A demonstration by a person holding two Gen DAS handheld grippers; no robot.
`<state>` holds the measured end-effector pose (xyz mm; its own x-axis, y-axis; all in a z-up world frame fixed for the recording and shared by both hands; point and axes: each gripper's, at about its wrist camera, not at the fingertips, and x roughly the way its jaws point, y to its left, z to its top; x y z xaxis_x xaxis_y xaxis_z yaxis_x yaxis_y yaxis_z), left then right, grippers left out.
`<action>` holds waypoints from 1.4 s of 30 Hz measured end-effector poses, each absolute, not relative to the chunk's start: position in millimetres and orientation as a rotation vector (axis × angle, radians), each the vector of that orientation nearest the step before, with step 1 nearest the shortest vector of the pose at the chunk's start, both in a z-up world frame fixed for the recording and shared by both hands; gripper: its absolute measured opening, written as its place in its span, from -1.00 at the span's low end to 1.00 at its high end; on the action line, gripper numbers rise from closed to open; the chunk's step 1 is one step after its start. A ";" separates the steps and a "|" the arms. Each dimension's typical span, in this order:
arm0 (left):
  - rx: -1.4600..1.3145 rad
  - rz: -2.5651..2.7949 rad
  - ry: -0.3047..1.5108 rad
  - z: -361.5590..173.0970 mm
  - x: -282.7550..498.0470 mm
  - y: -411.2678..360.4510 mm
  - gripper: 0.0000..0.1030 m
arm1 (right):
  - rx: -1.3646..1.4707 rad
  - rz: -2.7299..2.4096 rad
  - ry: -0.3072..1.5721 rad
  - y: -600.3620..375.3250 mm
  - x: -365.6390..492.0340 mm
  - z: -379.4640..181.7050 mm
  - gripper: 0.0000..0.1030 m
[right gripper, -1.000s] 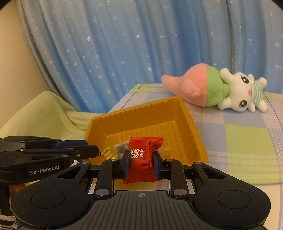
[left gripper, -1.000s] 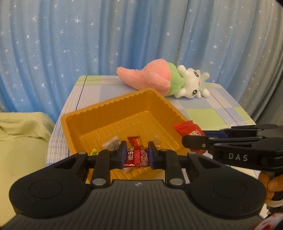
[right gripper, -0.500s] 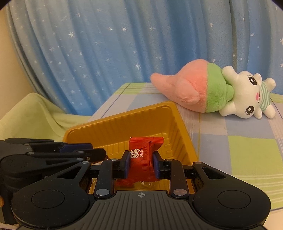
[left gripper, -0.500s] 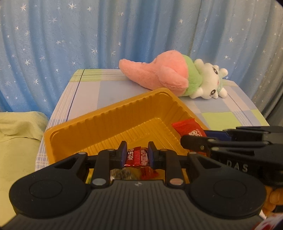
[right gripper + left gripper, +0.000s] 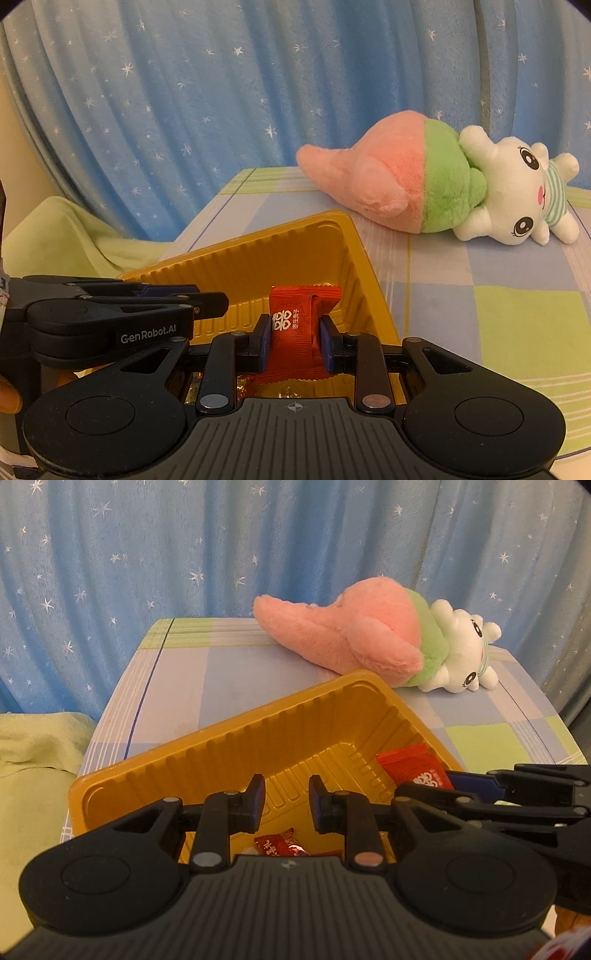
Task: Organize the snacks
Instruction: 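Open both tools to drop the red candies into the tray, then move both tools back toward the remaining snacks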
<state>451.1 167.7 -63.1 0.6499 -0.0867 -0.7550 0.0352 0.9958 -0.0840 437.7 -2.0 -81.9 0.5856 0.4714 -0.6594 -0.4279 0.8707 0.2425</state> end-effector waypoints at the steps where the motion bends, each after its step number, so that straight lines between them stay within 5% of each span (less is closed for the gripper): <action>1: -0.065 -0.068 0.862 -63.7 450.7 168.7 -0.56 | 0.058 0.526 0.787 -2.0 438.4 -82.3 -0.47; 21: -0.112 -0.042 0.870 -53.9 430.8 187.3 -0.31 | 0.057 0.555 0.714 16.3 436.5 -70.6 -0.44; 26: -0.113 -0.038 0.873 -48.3 416.3 185.8 -0.13 | 0.072 0.534 0.701 10.4 427.7 -66.1 0.12; 42: -0.139 -0.036 0.868 -16.7 359.8 173.0 0.03 | 0.220 0.446 0.701 -48.2 374.5 -44.9 0.43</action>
